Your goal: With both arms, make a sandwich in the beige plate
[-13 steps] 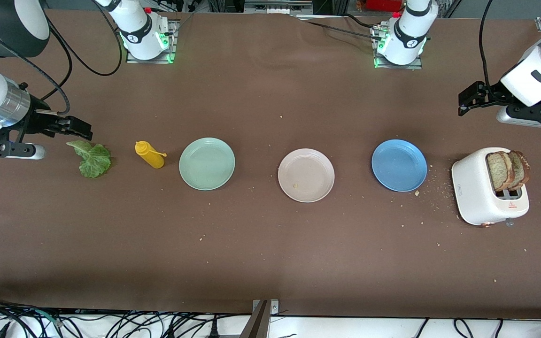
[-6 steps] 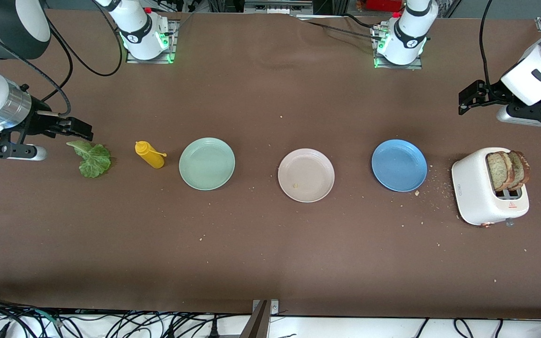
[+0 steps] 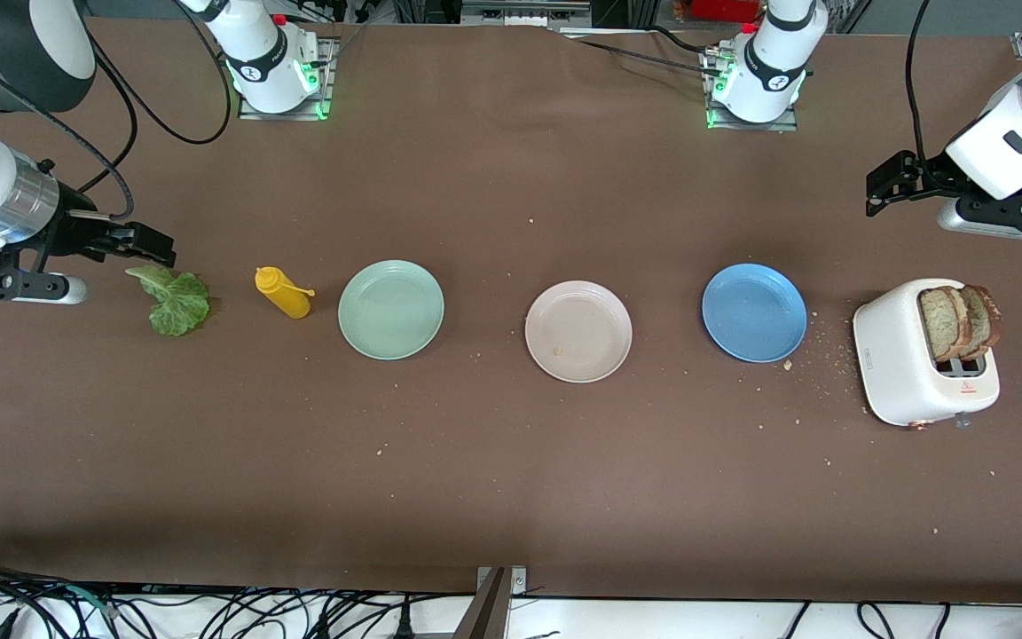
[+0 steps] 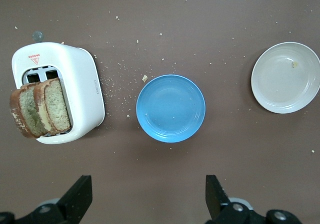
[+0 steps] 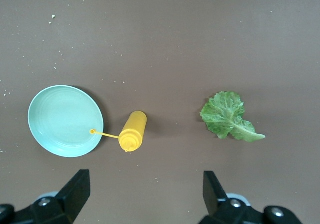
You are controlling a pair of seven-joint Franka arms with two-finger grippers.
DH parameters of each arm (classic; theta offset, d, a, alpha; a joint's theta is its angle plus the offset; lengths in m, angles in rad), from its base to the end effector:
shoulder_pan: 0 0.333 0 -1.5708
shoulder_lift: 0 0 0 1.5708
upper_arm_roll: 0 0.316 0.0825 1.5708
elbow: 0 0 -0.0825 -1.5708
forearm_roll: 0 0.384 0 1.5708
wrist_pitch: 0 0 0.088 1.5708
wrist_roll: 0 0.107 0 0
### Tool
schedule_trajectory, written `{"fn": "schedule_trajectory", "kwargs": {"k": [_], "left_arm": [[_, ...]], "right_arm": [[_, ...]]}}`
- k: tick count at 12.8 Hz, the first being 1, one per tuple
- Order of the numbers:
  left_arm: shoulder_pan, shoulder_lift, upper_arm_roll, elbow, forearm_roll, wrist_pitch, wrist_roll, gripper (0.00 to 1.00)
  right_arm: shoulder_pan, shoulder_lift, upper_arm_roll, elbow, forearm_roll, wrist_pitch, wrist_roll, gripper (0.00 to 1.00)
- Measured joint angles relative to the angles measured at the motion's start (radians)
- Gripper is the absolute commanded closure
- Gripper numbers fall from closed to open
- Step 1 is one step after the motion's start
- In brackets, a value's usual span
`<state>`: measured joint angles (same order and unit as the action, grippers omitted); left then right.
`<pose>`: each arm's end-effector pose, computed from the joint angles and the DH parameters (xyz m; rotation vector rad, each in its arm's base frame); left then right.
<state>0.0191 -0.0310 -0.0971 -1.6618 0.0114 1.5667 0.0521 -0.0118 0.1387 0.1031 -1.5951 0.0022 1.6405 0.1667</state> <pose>0.5403 -0.0418 0.5982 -3.1181 0.2034 0.1001 0.5930 0.0510 0.5393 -3.1315 0.1190 0.1473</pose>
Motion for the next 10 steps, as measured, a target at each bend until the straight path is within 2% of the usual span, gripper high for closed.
{"fn": "schedule_trajectory", "kwargs": {"k": [6,8,10], "left_arm": [[0.022,0.004,0.012,0.010,0.000,0.000,0.000,0.00],[0.067,0.023,0.017,0.012,0.014,0.002,0.000,0.00],[0.126,0.082,0.021,0.035,0.054,0.006,0.002,0.00]], "right_arm": [[0.000,0.000,0.000,0.000,0.000,0.001,0.000,0.00],[0.000,0.000,0.000,0.000,0.000,0.001,0.000,0.00],[0.000,0.001,0.000,0.000,0.000,0.005,0.000,0.00]]}}
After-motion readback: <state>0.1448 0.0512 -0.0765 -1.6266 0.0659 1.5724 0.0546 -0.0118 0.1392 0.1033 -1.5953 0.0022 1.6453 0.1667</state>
